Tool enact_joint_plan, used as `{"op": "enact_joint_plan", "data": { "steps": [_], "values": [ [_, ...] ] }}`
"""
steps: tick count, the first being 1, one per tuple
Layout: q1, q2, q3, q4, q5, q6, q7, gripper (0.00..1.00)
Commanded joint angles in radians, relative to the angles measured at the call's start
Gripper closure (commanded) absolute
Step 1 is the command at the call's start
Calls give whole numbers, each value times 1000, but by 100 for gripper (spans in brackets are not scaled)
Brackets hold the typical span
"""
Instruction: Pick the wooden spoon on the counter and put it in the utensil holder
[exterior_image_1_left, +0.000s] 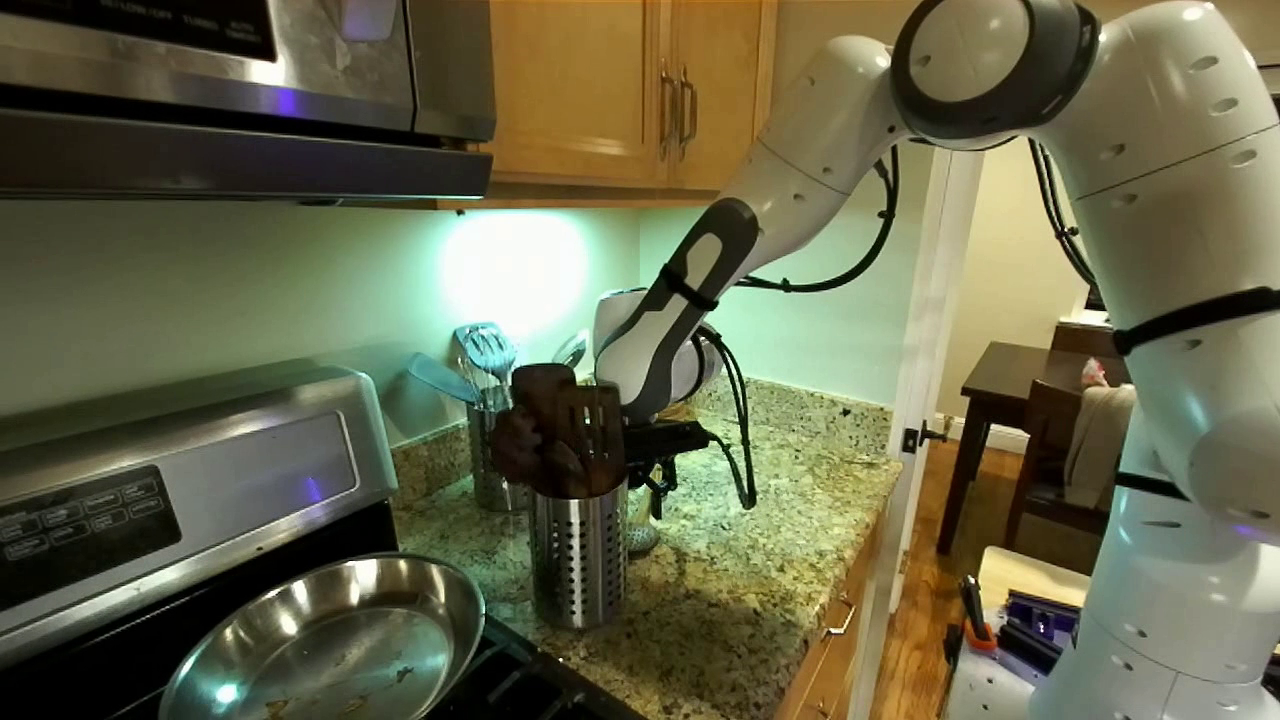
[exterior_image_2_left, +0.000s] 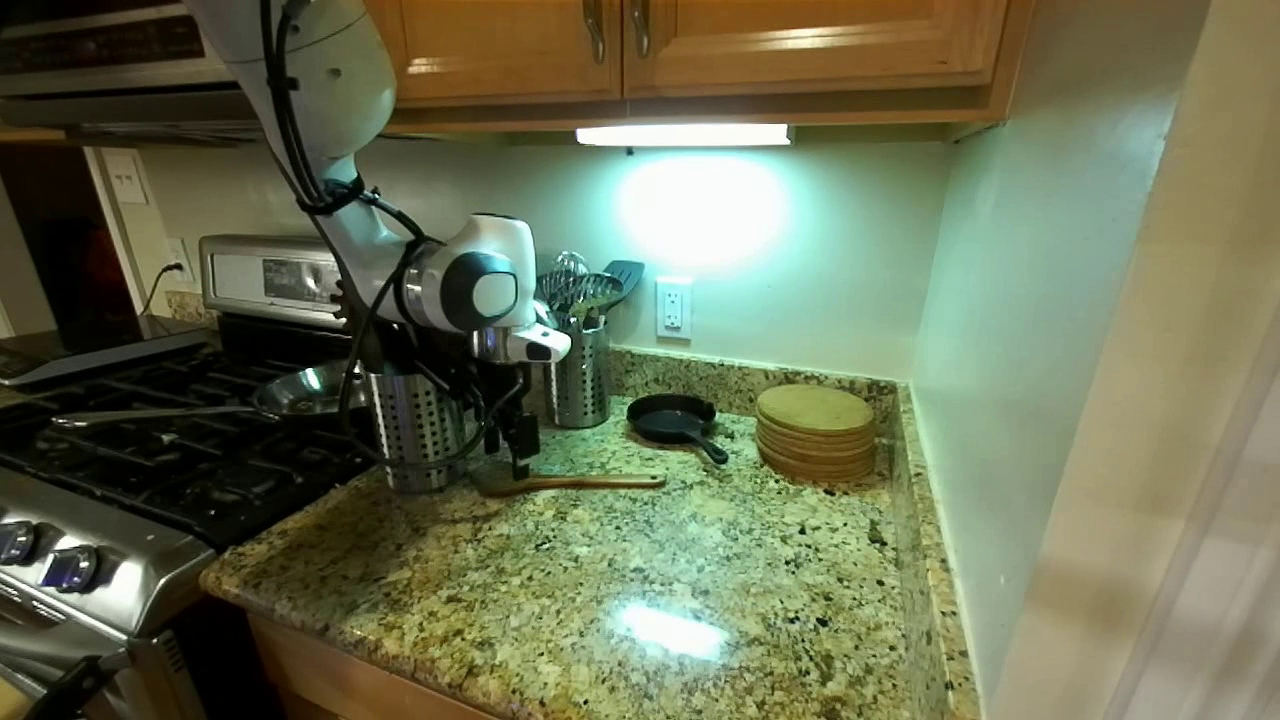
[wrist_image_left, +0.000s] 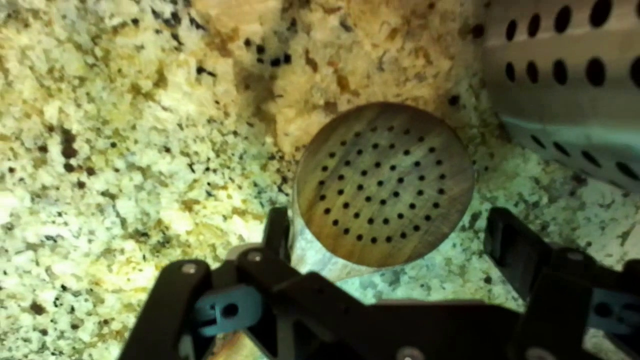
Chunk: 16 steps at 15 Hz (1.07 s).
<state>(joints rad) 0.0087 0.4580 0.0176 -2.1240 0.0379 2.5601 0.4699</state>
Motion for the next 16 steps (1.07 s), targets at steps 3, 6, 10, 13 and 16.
{"op": "enact_joint_plan", "data": {
  "steps": [3,6,10,13,16],
  "values": [
    [16,-16,-33,-44,36,-59,-59,0],
    [17,-28,-47,-57,32,-66,-64,0],
    [20,-68,-33,-76,44,-34,-84,0],
    [36,-89,-30,-76,35,-20,-89,0],
    [49,-107,-33,-77,27,-23,-86,0]
  ]
}}
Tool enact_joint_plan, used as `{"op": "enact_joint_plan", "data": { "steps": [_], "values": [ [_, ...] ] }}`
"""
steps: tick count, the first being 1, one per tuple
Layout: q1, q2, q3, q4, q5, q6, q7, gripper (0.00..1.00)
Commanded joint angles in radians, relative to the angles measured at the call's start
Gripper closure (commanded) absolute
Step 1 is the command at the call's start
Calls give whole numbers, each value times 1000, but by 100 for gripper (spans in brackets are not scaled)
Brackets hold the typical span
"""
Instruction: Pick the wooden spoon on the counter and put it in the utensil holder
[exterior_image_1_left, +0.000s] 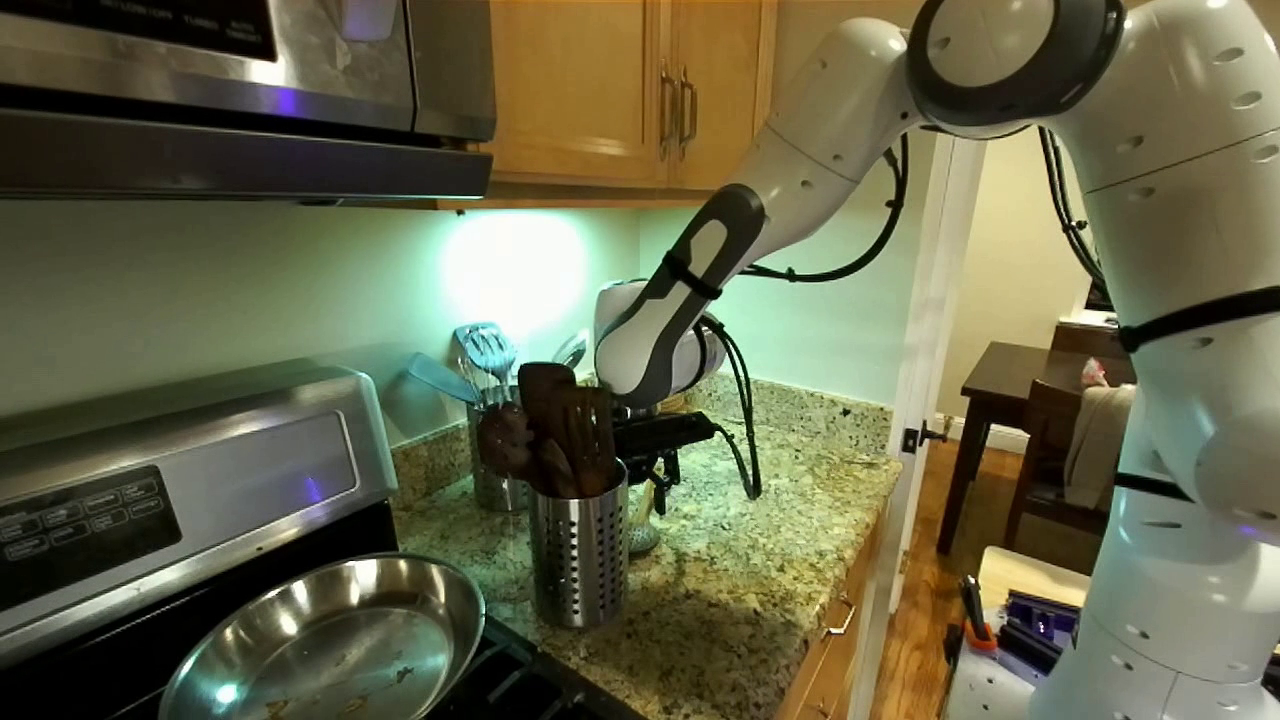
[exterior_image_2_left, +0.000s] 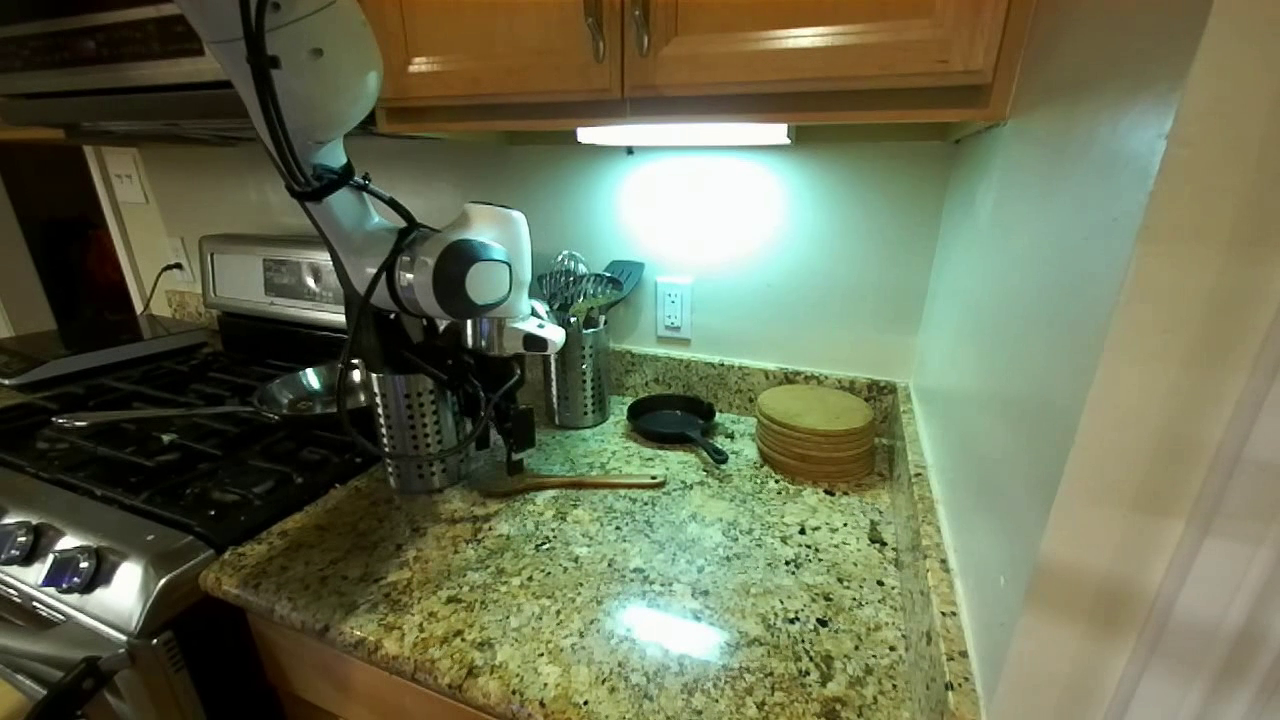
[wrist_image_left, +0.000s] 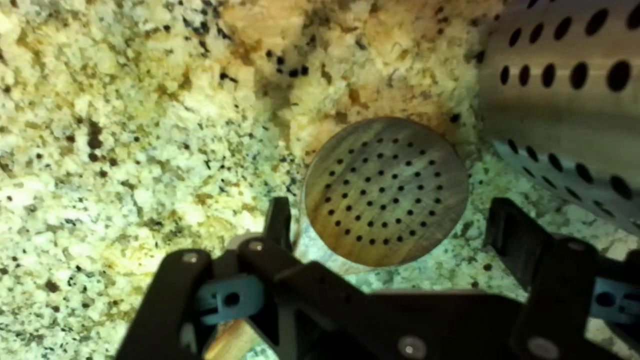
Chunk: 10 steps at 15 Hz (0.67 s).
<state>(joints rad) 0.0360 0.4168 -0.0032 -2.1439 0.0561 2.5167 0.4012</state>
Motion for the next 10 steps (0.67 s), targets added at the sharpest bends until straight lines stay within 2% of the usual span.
{"op": "enact_joint_plan", "data": {
  "steps": [1,10],
  "values": [
    [27,-73,-14,-61,4,23,-14,0],
    [24,-85,-47,-111,-11,40,-5,0]
  ]
}}
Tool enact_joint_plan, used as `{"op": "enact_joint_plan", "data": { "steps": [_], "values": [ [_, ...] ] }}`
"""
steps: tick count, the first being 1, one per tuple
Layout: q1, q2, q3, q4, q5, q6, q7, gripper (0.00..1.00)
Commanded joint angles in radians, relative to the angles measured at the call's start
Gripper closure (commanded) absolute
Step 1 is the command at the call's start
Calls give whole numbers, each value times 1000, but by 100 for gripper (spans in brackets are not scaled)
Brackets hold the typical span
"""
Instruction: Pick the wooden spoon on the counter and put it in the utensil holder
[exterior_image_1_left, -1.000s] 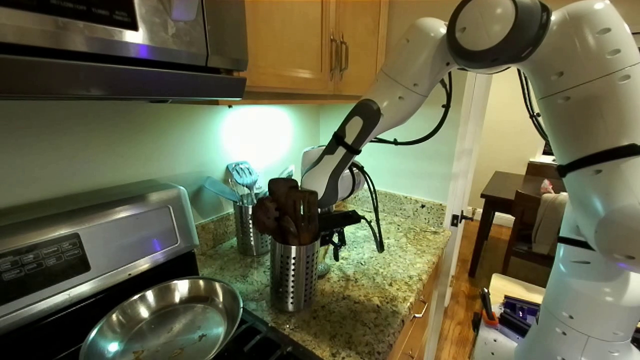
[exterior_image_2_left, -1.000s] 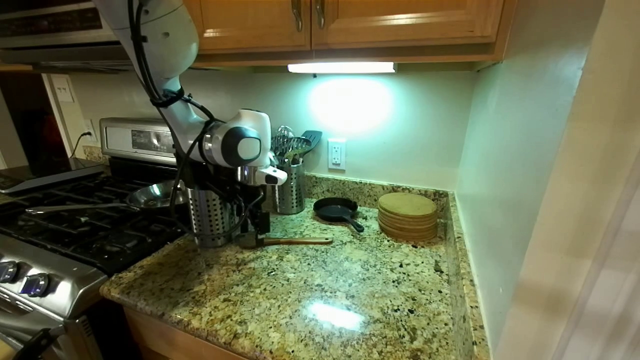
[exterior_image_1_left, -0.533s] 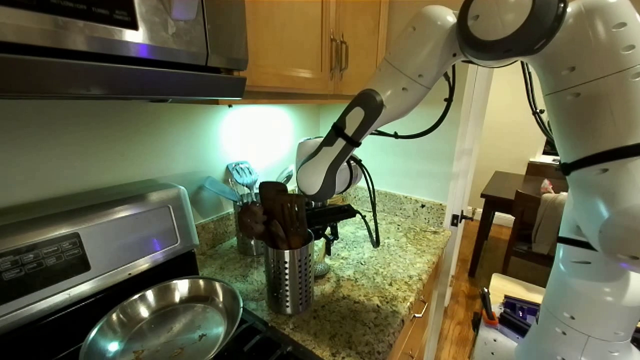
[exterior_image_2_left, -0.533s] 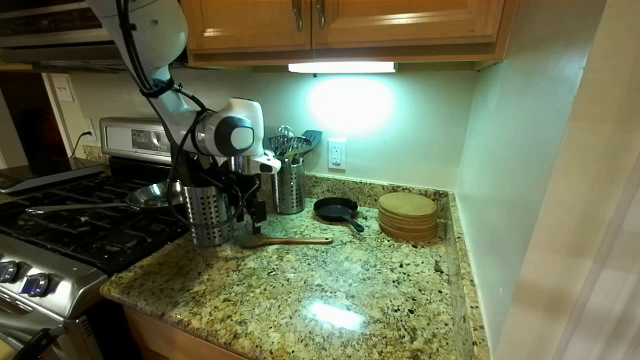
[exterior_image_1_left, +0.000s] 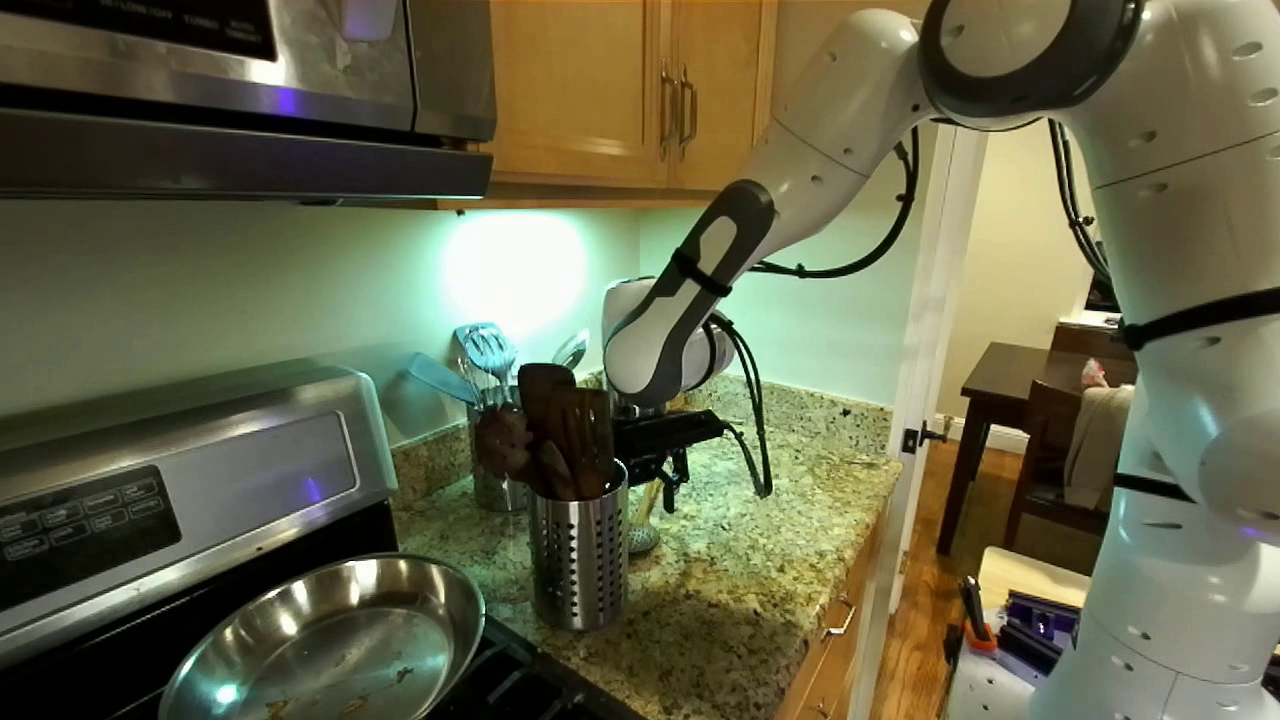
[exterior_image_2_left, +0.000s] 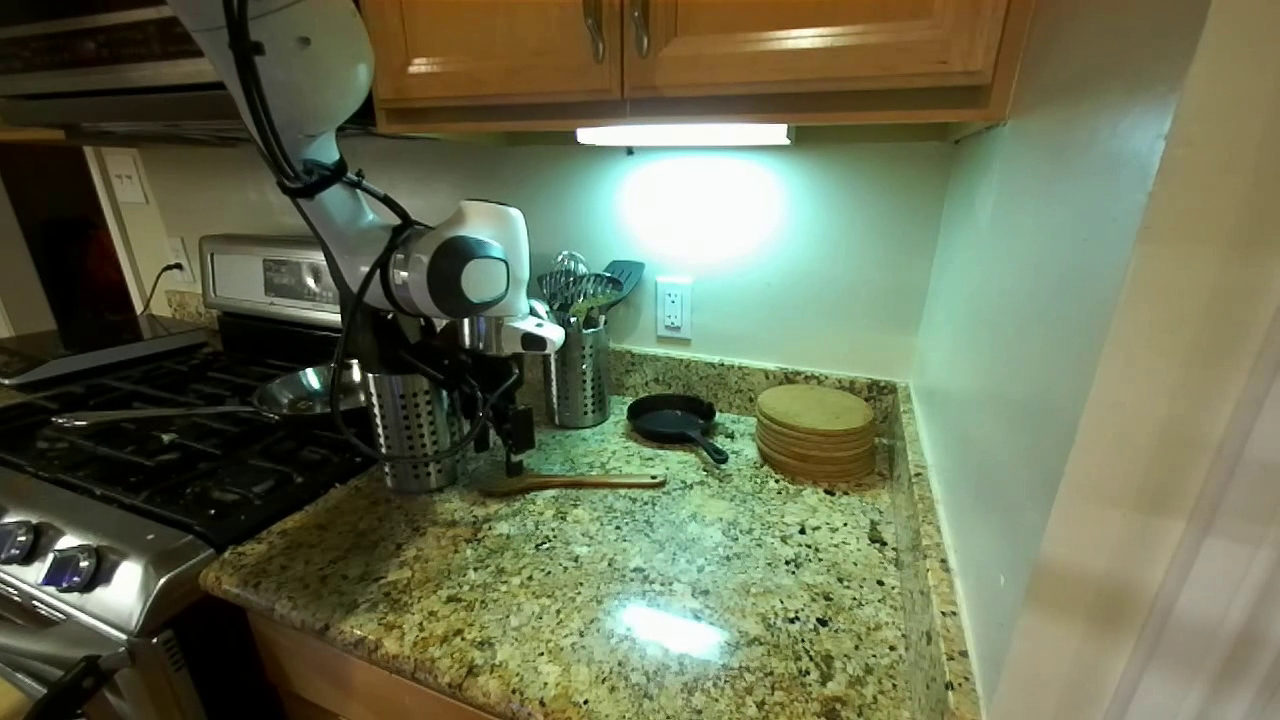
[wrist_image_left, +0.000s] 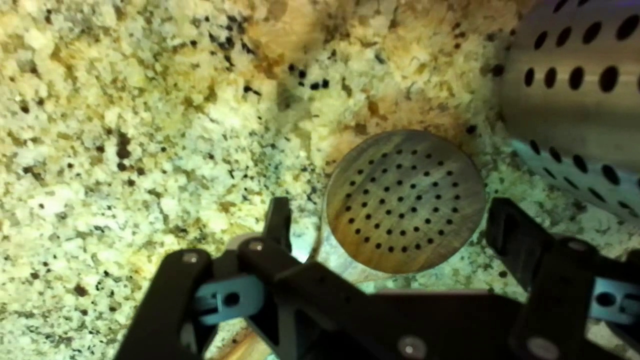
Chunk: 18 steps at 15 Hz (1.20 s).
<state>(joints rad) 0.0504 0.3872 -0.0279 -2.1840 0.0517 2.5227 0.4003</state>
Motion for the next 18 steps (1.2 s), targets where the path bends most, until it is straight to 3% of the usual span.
{"op": "enact_joint_plan", "data": {
  "steps": [1,7,18],
  "values": [
    [5,-49,-21,-73,1,48,-15,0],
    [-7,-21,-10,-79,26,94,-46,0],
    [27,50,-70,-41,-67,82,10,0]
  ]
}}
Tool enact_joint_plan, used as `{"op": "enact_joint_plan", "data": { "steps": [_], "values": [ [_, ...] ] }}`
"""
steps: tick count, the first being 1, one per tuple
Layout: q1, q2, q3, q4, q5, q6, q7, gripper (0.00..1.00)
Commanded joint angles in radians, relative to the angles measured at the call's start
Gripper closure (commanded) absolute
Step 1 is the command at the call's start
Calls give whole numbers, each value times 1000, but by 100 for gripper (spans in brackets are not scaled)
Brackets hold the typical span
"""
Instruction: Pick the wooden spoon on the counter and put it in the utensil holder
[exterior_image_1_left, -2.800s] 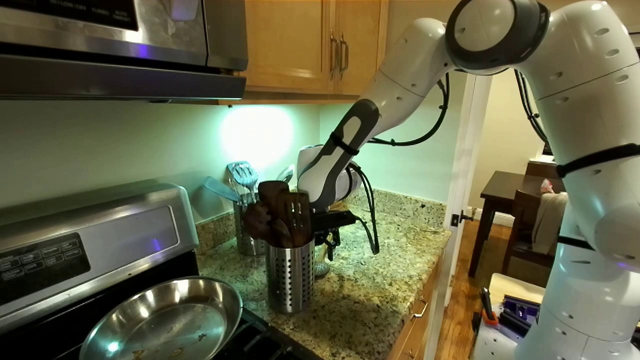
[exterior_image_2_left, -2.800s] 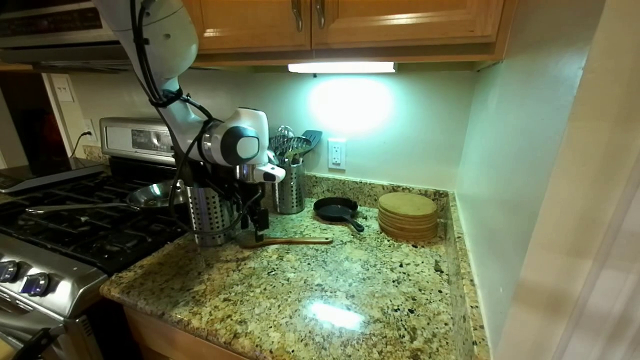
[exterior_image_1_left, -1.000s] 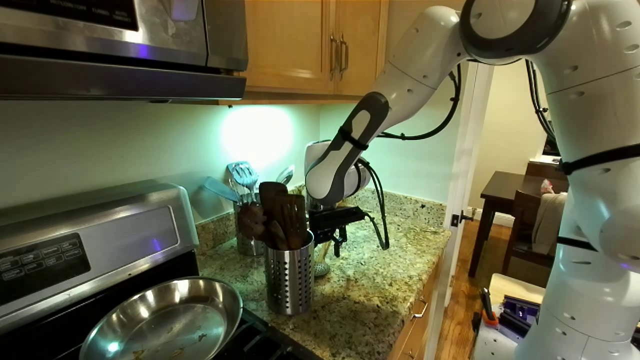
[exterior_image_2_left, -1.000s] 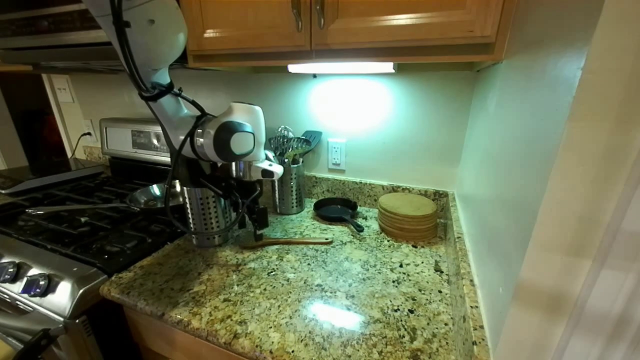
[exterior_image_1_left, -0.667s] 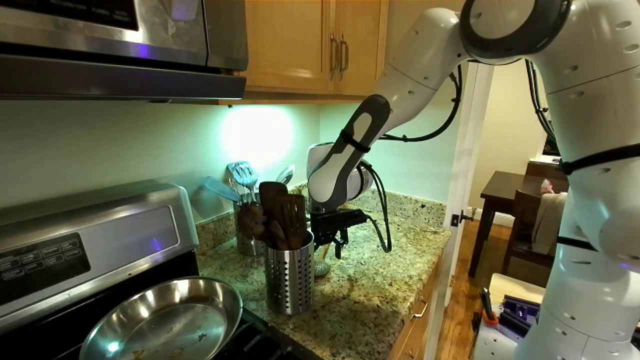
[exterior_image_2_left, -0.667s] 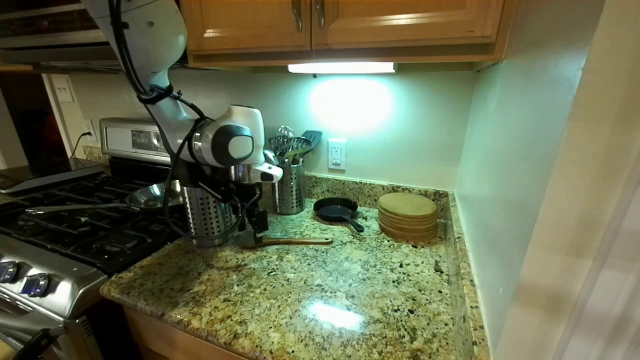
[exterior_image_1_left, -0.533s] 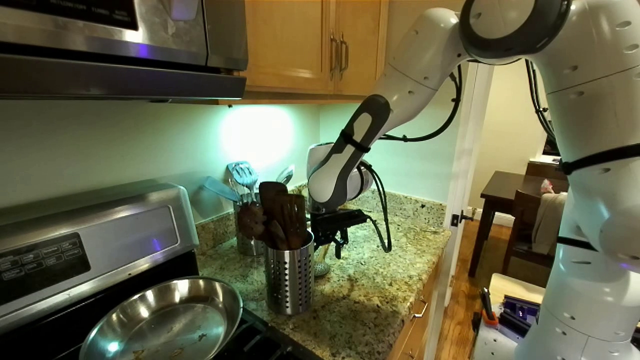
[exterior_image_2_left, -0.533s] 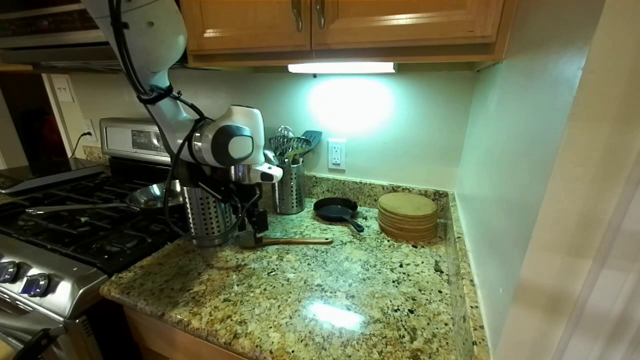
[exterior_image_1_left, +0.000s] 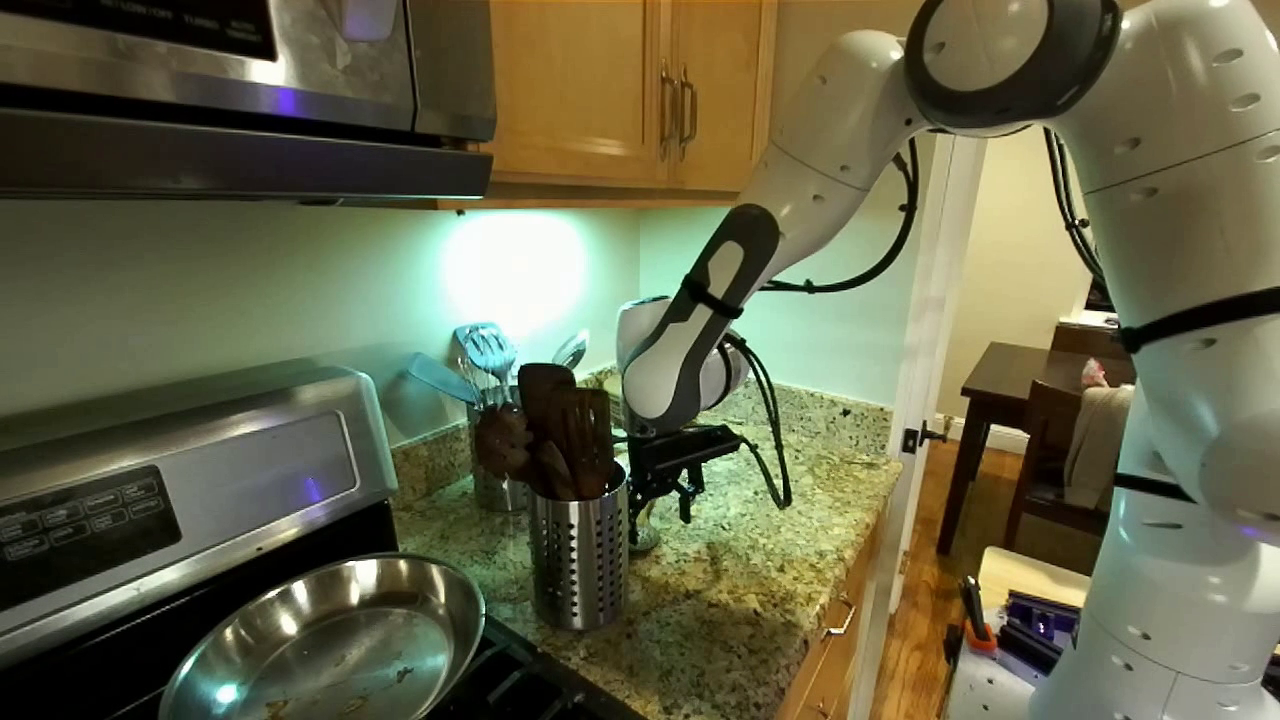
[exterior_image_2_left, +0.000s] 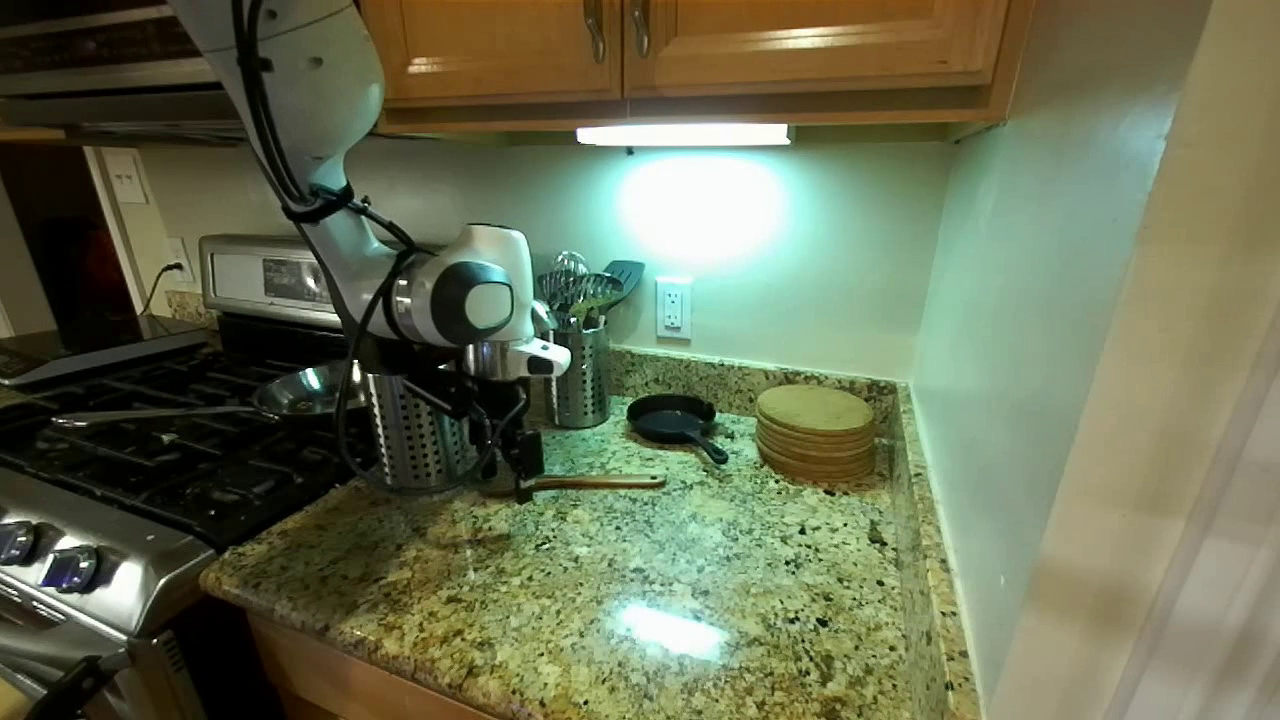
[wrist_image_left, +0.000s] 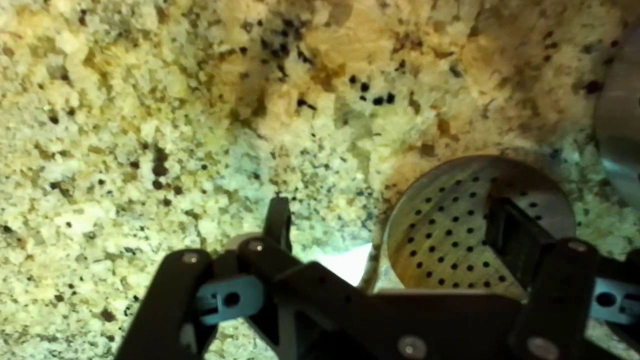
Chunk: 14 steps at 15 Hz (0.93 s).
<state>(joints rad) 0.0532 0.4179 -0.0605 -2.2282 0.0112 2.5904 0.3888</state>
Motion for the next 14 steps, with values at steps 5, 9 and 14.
{"op": "enact_joint_plan", "data": {
  "steps": [5,9,14],
  "values": [
    [55,24,-100,-9,-105,-4,63,0],
    [82,5,-161,-40,-188,-14,121,0],
    [122,-36,-215,-91,-280,-8,205,0]
  ]
}}
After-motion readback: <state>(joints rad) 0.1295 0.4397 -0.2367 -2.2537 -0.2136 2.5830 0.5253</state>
